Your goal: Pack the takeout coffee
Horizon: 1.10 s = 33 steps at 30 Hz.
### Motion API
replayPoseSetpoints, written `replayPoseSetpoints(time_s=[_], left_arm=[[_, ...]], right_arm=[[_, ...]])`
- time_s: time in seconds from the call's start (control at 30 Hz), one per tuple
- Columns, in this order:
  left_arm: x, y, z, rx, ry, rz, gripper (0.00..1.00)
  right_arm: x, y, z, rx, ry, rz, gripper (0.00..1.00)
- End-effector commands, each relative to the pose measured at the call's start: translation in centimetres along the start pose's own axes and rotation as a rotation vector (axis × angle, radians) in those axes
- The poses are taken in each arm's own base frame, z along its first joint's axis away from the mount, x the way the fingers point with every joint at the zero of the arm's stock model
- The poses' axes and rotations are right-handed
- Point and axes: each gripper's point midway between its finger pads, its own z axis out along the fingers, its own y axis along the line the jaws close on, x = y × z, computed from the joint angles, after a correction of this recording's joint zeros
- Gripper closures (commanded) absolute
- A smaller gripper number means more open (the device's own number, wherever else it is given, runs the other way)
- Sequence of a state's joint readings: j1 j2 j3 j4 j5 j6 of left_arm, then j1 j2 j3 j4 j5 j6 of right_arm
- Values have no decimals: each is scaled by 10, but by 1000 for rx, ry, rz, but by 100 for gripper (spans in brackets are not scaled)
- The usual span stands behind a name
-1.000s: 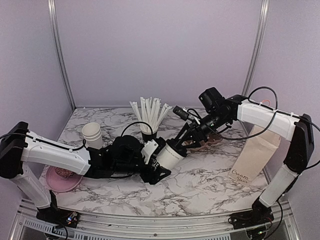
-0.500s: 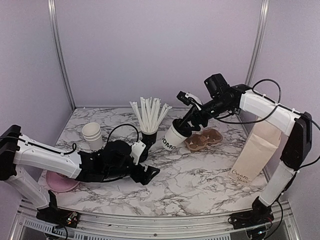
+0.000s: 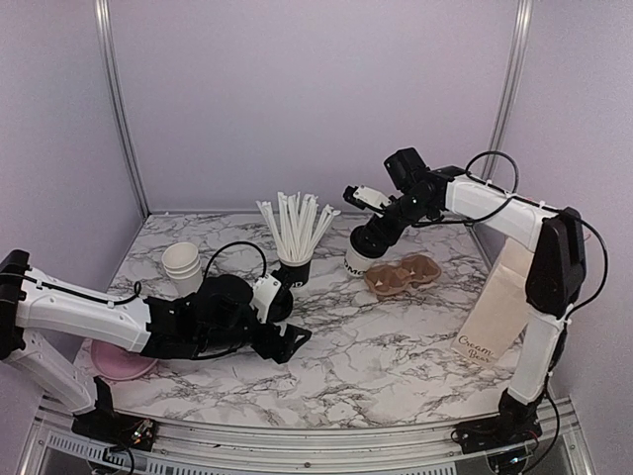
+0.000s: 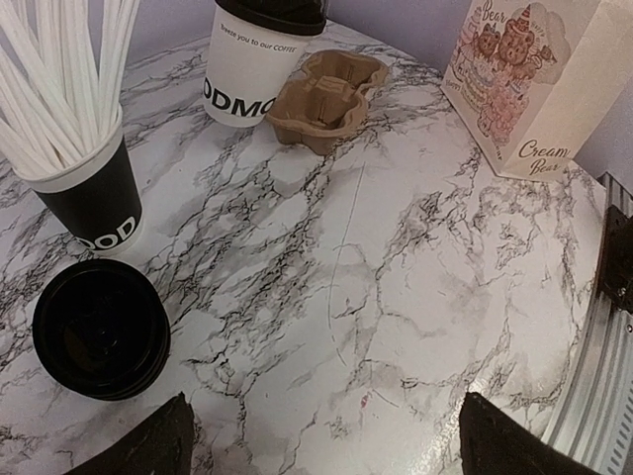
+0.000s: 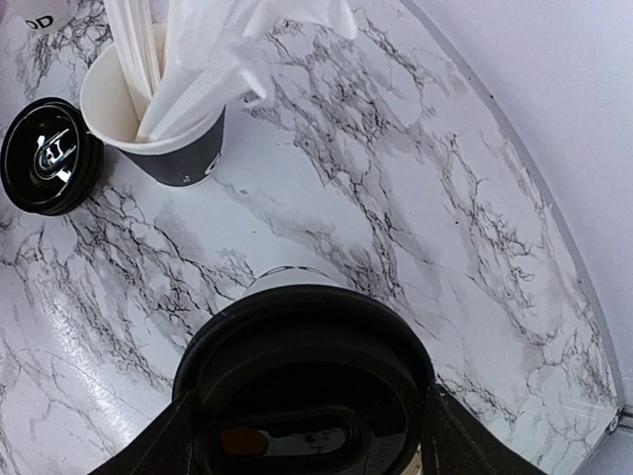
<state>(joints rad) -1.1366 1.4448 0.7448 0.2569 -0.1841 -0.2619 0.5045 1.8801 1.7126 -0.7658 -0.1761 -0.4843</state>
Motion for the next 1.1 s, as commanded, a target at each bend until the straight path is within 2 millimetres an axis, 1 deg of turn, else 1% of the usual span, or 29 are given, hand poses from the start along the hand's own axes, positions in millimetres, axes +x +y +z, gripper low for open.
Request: replayPoseSetpoints(time_s=[0.0, 0.1, 0.13, 0.23, 0.37, 0.5, 0.6, 0.8, 0.93, 1.07], left_arm=[[-2, -3, -2, 11, 4, -11, 6], [-4, -4, -3, 17, 1, -13, 6], [-4, -5, -3, 17, -1, -15, 6], [-6, -4, -5, 15, -5, -21, 6], [-12, -2, -7, -1, -21, -23, 6], [-14, 3, -9, -27, -26, -27, 6], [-11, 4, -9, -37, -12, -30, 6], [-9, 4, -9, -33, -4, -44, 6], [-11, 5, -12, -37, -11, -48, 7], [-19, 8, -18, -52, -33, -52, 7]], right_arm=[[-22, -33, -7, 131, -40, -9, 30], [-24, -39, 1, 146, -25, -5, 30], [-20, -41, 8, 146, -6, -2, 30], [-15, -46, 18, 150, 28, 8, 30], [-11, -49, 27, 140, 65, 27, 29], [-6, -49, 33, 123, 106, 40, 28], [-3, -49, 39, 111, 125, 49, 27], [6, -44, 53, 63, 163, 73, 19], [-1, -47, 48, 60, 136, 92, 7], [-15, -52, 33, 78, 84, 97, 3]])
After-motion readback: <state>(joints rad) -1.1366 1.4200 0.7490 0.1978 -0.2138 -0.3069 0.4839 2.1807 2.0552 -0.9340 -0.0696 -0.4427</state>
